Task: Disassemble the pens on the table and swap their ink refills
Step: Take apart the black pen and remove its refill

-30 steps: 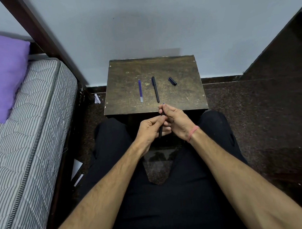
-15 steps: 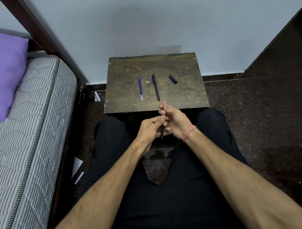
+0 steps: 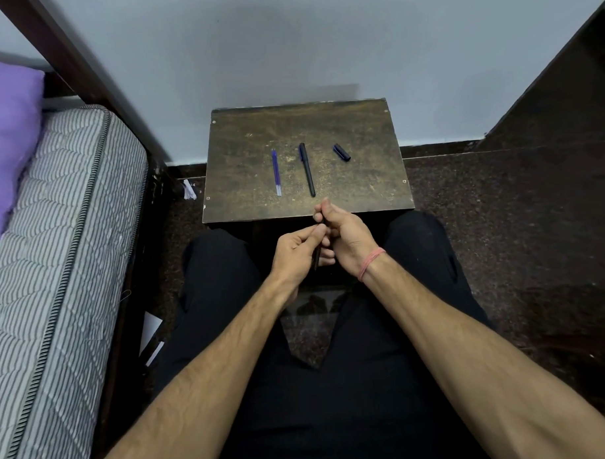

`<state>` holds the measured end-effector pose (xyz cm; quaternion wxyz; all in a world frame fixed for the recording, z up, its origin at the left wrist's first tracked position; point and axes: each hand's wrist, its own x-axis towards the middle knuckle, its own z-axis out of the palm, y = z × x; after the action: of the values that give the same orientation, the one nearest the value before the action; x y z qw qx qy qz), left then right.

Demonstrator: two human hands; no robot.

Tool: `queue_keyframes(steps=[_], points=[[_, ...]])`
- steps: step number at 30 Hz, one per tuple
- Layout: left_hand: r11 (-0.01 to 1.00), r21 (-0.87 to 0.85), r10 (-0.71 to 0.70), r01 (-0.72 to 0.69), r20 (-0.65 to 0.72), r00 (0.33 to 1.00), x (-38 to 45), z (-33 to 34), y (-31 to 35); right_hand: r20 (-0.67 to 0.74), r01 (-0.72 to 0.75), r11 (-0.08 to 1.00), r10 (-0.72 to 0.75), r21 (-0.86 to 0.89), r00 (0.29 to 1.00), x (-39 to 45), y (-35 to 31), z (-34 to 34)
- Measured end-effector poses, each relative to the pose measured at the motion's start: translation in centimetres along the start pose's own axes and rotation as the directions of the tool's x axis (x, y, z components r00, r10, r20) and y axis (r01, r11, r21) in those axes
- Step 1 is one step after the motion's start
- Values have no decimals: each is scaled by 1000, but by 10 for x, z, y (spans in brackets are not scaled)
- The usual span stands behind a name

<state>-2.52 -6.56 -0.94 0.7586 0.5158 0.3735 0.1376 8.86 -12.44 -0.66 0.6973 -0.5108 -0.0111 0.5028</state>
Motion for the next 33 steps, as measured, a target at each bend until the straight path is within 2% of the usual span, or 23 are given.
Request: queue_keyframes(steps=[5,7,16,22,28,33], points=[[972,-215,-65,95,145,987,-1,-1,8,149,-89,988,70,123,986,2,-6,-4],[961,-256,-59,103,172,983,-1,-2,9,156,-103,984,81,144,985,3,-5,-3],[994,-107,-9,13,40,999,1,-6,5,64,0,1000,0,-10,998,7,1,-3],[996,-95,-3,2,-15,1000,3,-5,4,67,-18,999,22,-51,997,9,-4,-3],[998,-62,4,-3,18,1000,2,-6,3,6,26,996,-25,-89,1000,10,-1,-8],[998,-56,11,-11,-13,1000,4,-7,1,76,-1,994,9,-106,997,9,-6,-6]])
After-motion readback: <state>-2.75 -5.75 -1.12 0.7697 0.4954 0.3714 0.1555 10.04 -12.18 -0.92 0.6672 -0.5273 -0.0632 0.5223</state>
